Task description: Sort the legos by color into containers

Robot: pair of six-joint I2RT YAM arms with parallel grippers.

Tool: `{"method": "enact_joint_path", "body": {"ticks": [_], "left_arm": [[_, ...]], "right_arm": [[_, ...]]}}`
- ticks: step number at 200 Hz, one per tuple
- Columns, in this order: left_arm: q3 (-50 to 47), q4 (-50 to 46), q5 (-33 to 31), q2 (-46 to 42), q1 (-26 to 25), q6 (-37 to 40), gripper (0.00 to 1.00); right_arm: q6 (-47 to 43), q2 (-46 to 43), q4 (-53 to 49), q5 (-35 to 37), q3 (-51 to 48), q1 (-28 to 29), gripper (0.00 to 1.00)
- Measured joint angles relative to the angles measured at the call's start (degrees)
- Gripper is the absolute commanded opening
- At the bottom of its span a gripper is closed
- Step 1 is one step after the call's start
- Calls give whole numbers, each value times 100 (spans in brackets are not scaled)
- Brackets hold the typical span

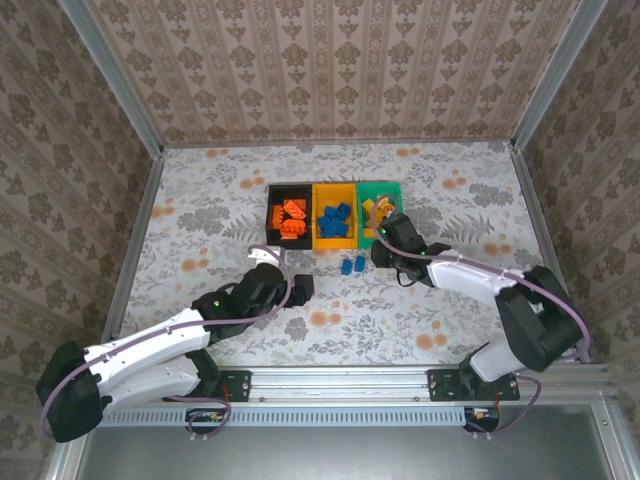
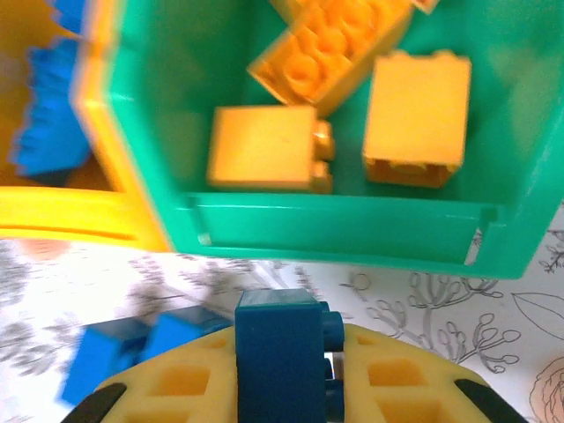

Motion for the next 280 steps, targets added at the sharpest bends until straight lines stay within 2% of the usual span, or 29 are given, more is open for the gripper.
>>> {"method": "enact_joint_path", "body": {"ticks": [21,45,118,143,165,181,198,220,261,280], "left_arm": [[0,0,0,0,-2,0,100],[0,0,4,0,-2,-2,100],[0,-63,11,0,-2,-2,100],[0,-81,52,0,0,-4,100],[0,-76,98,22,-2,-2,100],[0,-61,146,129,-2,-2,100],[11,-15,221,367,-2,20,99],[177,42,317,872,-9,127,93],[1049,531,555,2282,-212,483,88],[1488,758,695,2920,-310,678,83]], "right_arm": [[-72,-372,-313,-160,258,262,23],[-149,-188,-544,-225,1014,575,23],[-142,2225,-824,48,3276,715,25],[-105,2785,-984,173,3775,695,34],[-109,2986,-1093,219,4107,678,52],[-61,2968,-1088,260,4186,675,64],[-63,2881,-1040,310,4146,660,71],[26,2409,-911,358,3681,643,75],[223,807,-603,433,2179,466,77],[299,142,-507,455,1526,337,78]]}}
